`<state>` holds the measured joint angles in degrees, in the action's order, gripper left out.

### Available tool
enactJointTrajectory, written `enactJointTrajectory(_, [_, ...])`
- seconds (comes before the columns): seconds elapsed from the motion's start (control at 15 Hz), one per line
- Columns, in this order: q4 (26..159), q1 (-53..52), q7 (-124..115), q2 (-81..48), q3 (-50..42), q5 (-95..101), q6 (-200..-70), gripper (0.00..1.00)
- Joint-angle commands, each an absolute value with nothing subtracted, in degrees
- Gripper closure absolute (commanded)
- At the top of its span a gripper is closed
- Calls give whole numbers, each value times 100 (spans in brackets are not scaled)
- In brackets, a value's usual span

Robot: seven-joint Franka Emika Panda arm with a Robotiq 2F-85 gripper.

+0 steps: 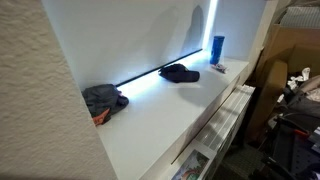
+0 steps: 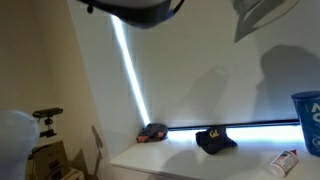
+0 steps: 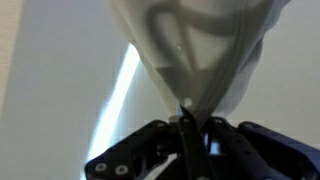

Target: Put the grey cap at the edge on top of the blue thing

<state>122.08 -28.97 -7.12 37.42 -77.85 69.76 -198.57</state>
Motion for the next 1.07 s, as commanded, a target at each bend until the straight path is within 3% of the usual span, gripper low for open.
enactJointTrajectory(0.0, [12808, -3146, -727, 4263, -7558, 7478, -19778, 98])
enactJointTrajectory(0.47, [12821, -2519, -857, 3695, -5903, 7477, -18162, 98])
enactJointTrajectory(1.0, [12244, -703, 1073, 2787, -3482, 4290, -16269, 98])
